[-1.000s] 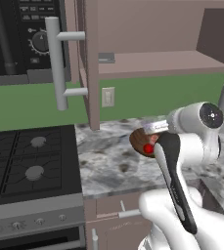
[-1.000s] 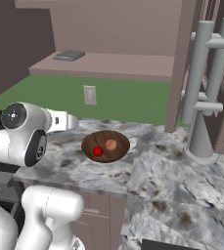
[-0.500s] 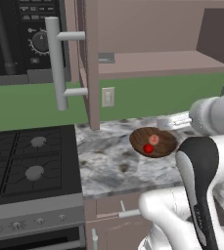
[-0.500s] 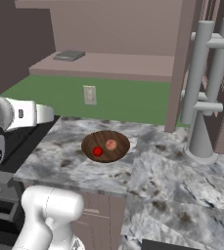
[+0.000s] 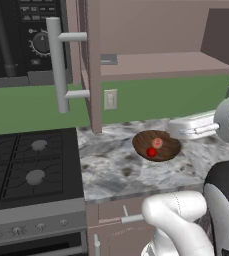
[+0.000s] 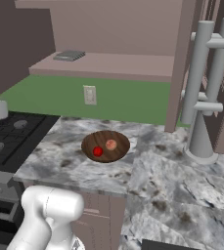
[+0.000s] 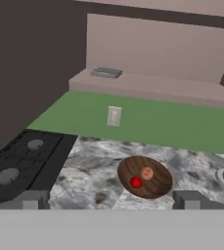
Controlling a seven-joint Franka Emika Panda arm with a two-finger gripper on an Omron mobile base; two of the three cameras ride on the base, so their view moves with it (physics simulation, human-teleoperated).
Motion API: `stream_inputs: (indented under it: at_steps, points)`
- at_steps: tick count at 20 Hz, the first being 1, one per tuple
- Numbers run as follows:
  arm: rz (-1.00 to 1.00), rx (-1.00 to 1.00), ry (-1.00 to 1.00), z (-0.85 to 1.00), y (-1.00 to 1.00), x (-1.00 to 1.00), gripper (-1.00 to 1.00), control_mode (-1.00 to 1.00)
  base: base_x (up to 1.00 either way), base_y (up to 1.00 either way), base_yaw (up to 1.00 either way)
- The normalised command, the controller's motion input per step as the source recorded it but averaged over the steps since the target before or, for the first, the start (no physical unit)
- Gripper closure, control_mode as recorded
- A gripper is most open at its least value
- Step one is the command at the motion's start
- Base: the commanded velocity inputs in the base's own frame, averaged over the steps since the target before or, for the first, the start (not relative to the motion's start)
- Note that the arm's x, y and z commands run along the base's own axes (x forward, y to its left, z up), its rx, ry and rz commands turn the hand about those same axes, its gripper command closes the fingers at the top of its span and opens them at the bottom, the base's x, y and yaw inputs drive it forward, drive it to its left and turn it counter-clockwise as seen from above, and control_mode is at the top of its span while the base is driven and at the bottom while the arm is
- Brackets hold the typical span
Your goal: Open the cabinet. Pick the peach and apple from the cabinet and place them into the bowl. Then close the cabinet.
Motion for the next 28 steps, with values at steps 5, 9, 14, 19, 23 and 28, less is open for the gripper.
stream_inputs:
  at_steps: [5,9,14,19,23,28]
  points:
    - [0.00,0.00,-0.07,0.09,0.64,-0.57,-1.00,-1.00,0.00,0.00,0.00]
    - [0.00,0.00,-0.04,0.01,0.59,-0.53,-1.00,-1.00,0.00,0.00,0.00]
    - [-0.01,0.00,-0.20,0.11,0.51,-0.32,-1.00,-1.00,0.00,0.00,0.00]
    - [-0.07,0.00,-0.23,0.08,0.51,-0.01,-1.00,-1.00,0.00,0.00,0.00]
    - [-0.05,-0.02,-0.09,-0.15,0.58,0.37,-1.00,-1.00,0.00,0.00,0.00]
    - [-0.03,-0.01,-0.15,-0.08,0.43,0.37,-1.00,-1.00,0.00,0.00,0.00]
